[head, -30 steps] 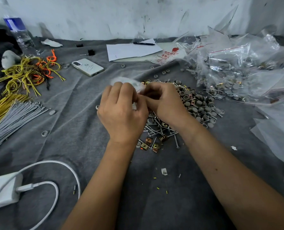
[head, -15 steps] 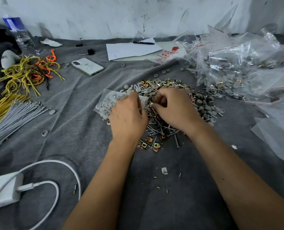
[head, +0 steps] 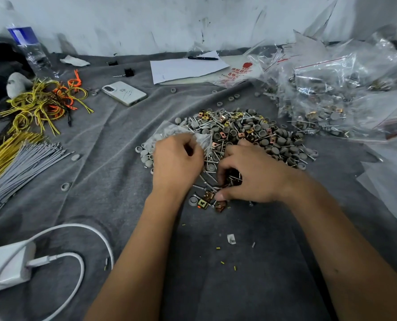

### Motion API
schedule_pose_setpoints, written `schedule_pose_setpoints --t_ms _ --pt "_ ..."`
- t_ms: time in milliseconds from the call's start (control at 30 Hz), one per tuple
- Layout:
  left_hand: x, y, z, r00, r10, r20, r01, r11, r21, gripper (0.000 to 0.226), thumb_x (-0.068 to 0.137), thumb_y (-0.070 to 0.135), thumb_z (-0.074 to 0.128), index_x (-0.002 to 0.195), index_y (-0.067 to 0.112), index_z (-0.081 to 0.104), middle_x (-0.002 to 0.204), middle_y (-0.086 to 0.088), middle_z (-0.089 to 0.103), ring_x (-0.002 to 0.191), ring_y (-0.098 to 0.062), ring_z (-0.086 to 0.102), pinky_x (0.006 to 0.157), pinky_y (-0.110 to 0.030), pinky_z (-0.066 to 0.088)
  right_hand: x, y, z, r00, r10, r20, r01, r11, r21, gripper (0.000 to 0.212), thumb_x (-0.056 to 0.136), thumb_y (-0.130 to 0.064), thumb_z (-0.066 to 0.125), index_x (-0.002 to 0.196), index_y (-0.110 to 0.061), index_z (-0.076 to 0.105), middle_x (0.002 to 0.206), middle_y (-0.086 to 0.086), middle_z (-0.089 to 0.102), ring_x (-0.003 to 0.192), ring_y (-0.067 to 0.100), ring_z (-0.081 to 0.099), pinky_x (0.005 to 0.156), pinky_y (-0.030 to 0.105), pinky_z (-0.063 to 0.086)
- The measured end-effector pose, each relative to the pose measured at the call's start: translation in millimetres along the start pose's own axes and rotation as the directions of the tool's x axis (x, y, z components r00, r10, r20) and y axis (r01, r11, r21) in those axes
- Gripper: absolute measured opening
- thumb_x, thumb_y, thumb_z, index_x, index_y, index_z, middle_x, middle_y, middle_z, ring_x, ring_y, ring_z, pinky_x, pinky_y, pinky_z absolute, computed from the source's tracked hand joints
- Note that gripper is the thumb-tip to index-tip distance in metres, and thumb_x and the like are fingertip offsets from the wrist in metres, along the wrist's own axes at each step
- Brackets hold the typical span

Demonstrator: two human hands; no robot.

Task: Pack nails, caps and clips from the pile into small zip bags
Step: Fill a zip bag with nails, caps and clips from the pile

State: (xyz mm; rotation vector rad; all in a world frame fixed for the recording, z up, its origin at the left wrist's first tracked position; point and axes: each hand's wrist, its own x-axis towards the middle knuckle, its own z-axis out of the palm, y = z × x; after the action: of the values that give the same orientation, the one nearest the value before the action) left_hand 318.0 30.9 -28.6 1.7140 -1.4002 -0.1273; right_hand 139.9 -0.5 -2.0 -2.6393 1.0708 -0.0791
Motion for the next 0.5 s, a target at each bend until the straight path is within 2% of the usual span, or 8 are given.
schedule_pose_setpoints --t_ms 100,167,267,400,500 --pt "2.7 -2.6 1.6 0.998 -0.055 0.021 0.056 0.997 -0.050 0.015 0.084 0.011 0.071 0.072 0.016 0.078 0.070 0.008 0.073 0.067 -0.007 0.066 0.061 -0.013 0.045 0.9 2.2 1.7 0.999 -0.040 -0.028 0.041 0.999 0.028 0.021 0.083 -0.052 0.077 0.087 -0.034 0.069 0.096 -0.015 0.048 0.101 0.010 0.037 0.095 0.037 0.033" --pt "4.0 -4.7 3.3 0.994 -0.097 0.040 0.100 0.990 -0.097 0.015 0.084 0.011 0.075 0.072 0.019 0.079 0.068 0.012 0.072 0.063 -0.001 0.065 0.059 -0.010 0.043 1.5 4.7 3.1 0.995 -0.049 -0.081 0.056 0.995 0.083 0.015 0.085 -0.046 0.077 0.087 -0.033 0.071 0.095 -0.016 0.050 0.100 0.010 0.039 0.096 0.038 0.034" --pt "4.1 -5.9 4.9 0.991 -0.127 0.039 0.131 0.983 -0.125 0.014 0.081 0.010 0.081 0.071 0.020 0.078 0.061 0.015 0.067 0.053 0.005 0.058 0.053 -0.007 0.039 2.5 10.8 5.1 0.973 -0.059 -0.225 0.103 0.976 0.190 0.011 0.087 -0.038 0.078 0.089 -0.028 0.077 0.091 -0.014 0.059 0.095 0.010 0.050 0.090 0.040 0.044" --pt "2.6 -3.0 4.8 0.994 -0.102 0.038 0.106 0.985 -0.133 0.018 0.080 0.012 0.084 0.069 0.022 0.075 0.057 0.014 0.064 0.051 0.003 0.056 0.049 -0.009 0.039 4.9 15.0 7.0 0.877 0.043 -0.478 0.154 0.918 0.365 0.014 0.088 -0.029 0.078 0.100 -0.021 0.080 0.091 -0.008 0.068 0.086 0.007 0.063 0.078 0.029 0.051" --pt "0.8 -0.8 5.7 0.995 -0.077 0.059 0.085 0.986 -0.144 0.018 0.082 0.013 0.083 0.068 0.021 0.074 0.057 0.011 0.065 0.051 0.001 0.056 0.050 -0.012 0.041 6.1 15.2 6.6 0.783 0.179 -0.595 0.238 0.798 0.554 0.013 0.093 -0.017 0.075 0.104 -0.016 0.080 0.092 -0.010 0.075 0.084 0.002 0.070 0.075 0.016 0.050"
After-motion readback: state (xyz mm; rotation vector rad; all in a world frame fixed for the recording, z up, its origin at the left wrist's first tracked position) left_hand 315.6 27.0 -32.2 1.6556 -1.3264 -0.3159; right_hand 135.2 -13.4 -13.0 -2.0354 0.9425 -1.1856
